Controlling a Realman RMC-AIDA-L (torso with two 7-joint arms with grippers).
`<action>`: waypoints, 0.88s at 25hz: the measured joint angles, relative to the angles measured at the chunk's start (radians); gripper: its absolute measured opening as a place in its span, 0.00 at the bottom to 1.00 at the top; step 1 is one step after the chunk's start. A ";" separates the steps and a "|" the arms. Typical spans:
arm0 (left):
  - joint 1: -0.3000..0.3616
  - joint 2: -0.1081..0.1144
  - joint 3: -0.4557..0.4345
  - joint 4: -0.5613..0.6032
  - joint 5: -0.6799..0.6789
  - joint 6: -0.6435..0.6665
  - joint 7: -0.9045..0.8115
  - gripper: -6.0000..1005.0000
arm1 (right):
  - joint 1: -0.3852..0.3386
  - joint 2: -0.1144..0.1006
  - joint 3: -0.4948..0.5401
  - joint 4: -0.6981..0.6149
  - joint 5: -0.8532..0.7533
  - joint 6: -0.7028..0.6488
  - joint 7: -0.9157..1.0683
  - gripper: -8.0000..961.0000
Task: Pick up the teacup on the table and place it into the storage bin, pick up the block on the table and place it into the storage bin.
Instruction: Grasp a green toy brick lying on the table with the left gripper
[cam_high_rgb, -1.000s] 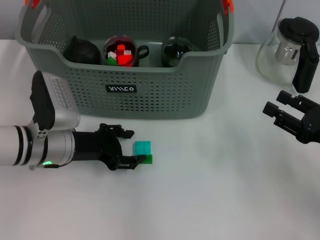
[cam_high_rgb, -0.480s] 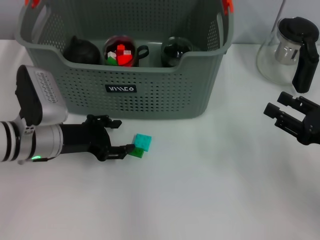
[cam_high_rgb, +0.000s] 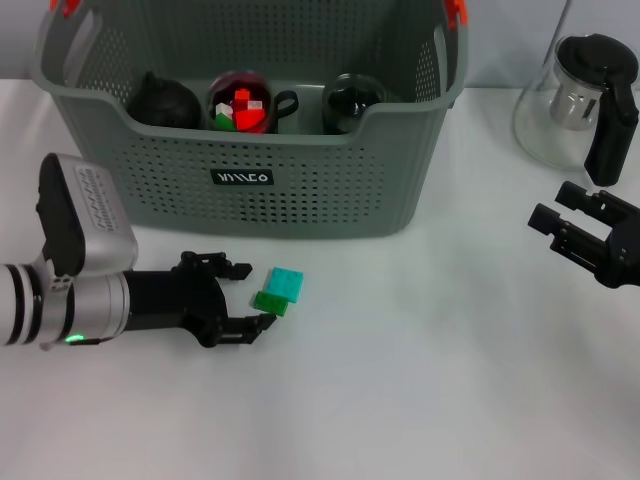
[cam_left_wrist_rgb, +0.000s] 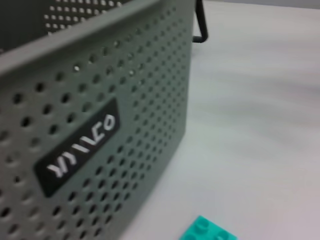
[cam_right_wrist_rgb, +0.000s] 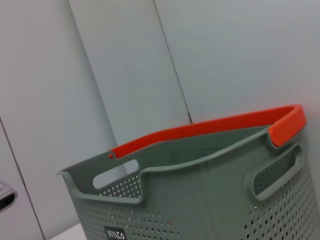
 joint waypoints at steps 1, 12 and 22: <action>0.000 0.000 0.000 -0.006 -0.001 -0.001 0.007 0.73 | 0.001 0.000 0.000 0.000 -0.001 0.001 0.000 0.67; -0.011 -0.001 0.015 -0.036 0.000 0.002 0.025 0.73 | -0.004 0.000 0.000 0.000 0.000 0.003 0.000 0.67; -0.005 0.000 0.027 -0.032 0.001 0.057 0.026 0.73 | -0.002 0.000 0.000 0.000 -0.002 0.006 0.000 0.67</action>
